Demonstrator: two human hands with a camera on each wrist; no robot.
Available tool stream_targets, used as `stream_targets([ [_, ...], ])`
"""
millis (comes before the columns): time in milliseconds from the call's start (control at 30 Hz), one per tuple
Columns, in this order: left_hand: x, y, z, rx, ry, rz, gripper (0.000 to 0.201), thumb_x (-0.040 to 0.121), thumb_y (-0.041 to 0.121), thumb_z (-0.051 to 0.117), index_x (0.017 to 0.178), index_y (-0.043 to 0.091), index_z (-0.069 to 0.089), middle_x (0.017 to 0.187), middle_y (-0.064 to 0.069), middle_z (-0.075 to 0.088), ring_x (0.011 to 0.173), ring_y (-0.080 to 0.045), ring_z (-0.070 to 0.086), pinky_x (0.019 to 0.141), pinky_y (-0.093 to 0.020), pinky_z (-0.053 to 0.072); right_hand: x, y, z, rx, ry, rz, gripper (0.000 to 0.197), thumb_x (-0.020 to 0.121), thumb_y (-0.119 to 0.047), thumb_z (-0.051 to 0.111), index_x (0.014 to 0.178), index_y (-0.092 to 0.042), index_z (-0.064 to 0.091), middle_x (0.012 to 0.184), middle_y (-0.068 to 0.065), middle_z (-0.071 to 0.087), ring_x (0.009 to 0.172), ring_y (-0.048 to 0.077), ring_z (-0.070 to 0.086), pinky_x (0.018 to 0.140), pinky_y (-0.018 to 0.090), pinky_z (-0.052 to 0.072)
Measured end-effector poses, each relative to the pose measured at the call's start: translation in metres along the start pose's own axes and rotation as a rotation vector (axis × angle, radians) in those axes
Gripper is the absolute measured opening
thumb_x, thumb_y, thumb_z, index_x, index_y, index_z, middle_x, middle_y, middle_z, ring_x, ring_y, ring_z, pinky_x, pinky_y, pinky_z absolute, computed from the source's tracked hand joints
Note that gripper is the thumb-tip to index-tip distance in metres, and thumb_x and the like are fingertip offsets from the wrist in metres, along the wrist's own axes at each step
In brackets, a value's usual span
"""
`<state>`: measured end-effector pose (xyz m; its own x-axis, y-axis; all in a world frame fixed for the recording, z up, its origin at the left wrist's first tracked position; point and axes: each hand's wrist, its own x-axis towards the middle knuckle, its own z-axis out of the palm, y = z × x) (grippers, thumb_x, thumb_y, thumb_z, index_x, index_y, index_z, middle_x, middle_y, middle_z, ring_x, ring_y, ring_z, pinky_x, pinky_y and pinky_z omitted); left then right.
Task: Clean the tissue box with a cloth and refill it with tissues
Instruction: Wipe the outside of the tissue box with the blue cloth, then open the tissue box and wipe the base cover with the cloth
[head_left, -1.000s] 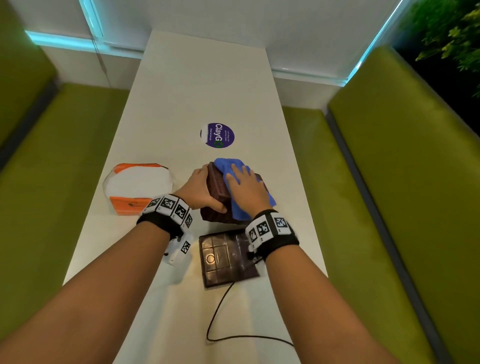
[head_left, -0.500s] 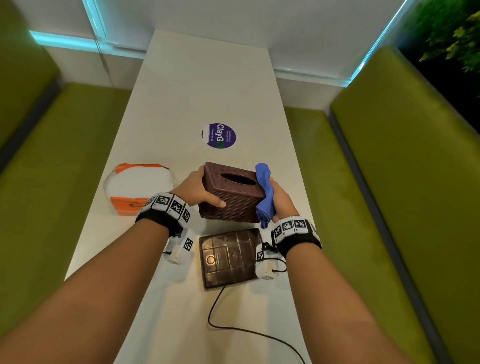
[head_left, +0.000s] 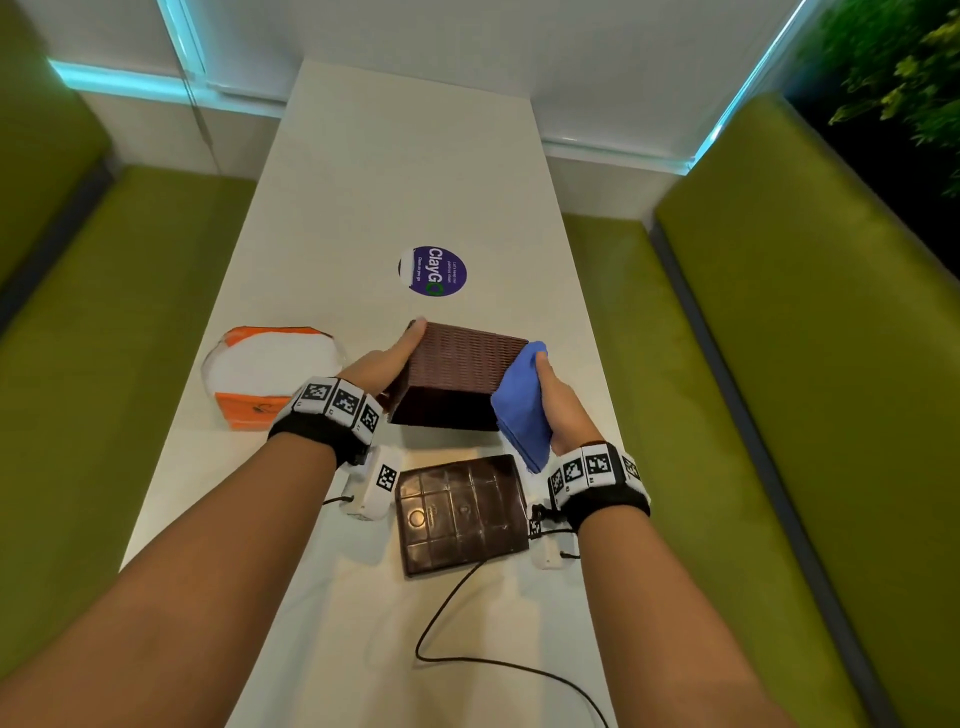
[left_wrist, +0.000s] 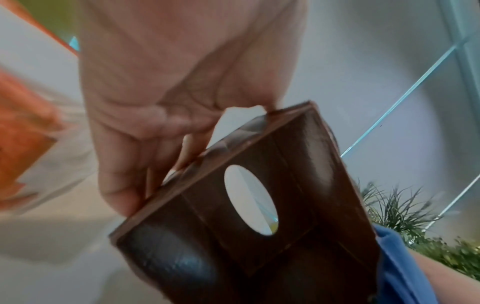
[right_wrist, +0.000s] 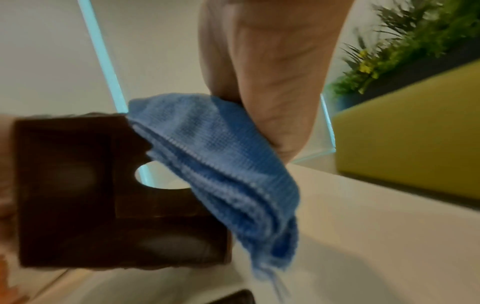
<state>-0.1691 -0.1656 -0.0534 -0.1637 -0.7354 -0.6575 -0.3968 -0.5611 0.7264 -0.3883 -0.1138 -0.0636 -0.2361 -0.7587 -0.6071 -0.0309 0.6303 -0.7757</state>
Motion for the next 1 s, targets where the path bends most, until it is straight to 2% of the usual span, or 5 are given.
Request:
stream_targets([
  [167, -0.010, 0.009, -0.001, 0.065, -0.016, 0.012, 0.082, 0.088, 0.070, 0.006, 0.137, 0.018, 0.046, 0.125, -0.008, 0.052, 0.122, -0.034, 0.051, 0.093, -0.036, 0.047, 0.007, -0.021, 0.002, -0.272, 0.211, 0.004, 0.064, 0.096, -0.051, 0.033, 0.130, 0.001, 0.050, 0.133, 0.020, 0.056, 0.121, 0.034, 0.053, 0.104, 0.039, 0.042],
  [267, -0.007, 0.002, -0.002, 0.046, -0.052, -0.012, 0.077, 0.089, 0.068, 0.010, 0.140, 0.020, 0.042, 0.140, -0.013, 0.046, 0.129, -0.035, 0.045, 0.099, -0.042, 0.044, 0.009, -0.035, 0.002, -0.307, 0.202, 0.030, 0.061, 0.097, -0.047, 0.033, 0.131, 0.002, 0.048, 0.136, 0.021, 0.052, 0.123, 0.034, 0.051, 0.105, 0.038, 0.041],
  [400, -0.006, -0.007, -0.004, -0.016, -0.042, -0.033, 0.075, 0.088, 0.069, 0.010, 0.135, 0.022, 0.045, 0.125, -0.015, 0.053, 0.121, -0.033, 0.049, 0.102, -0.041, 0.044, 0.015, -0.045, 0.008, -0.291, 0.167, 0.021, 0.061, 0.098, -0.048, 0.031, 0.136, -0.002, 0.044, 0.143, 0.018, 0.046, 0.130, 0.033, 0.046, 0.110, 0.039, 0.036],
  [567, 0.023, -0.026, -0.007, -0.066, 0.028, -0.096, 0.082, 0.080, 0.079, 0.014, 0.088, 0.013, 0.063, 0.094, -0.025, 0.069, 0.096, -0.039, 0.067, 0.097, -0.048, 0.050, 0.013, -0.038, 0.015, -0.116, 0.089, 0.033, 0.055, 0.098, -0.046, 0.031, 0.132, -0.006, 0.048, 0.126, 0.010, 0.055, 0.128, 0.028, 0.049, 0.109, 0.040, 0.038],
  [1000, 0.027, -0.030, 0.003, 0.043, 0.263, -0.062, 0.039, 0.098, 0.017, 0.040, 0.130, -0.005, 0.045, 0.131, -0.023, 0.054, 0.114, -0.037, 0.059, 0.087, -0.041, 0.055, 0.022, -0.017, 0.019, 0.367, 0.078, 0.118, 0.060, 0.095, -0.058, 0.034, 0.121, -0.007, 0.055, 0.134, 0.011, 0.055, 0.124, 0.031, 0.052, 0.107, 0.042, 0.041],
])
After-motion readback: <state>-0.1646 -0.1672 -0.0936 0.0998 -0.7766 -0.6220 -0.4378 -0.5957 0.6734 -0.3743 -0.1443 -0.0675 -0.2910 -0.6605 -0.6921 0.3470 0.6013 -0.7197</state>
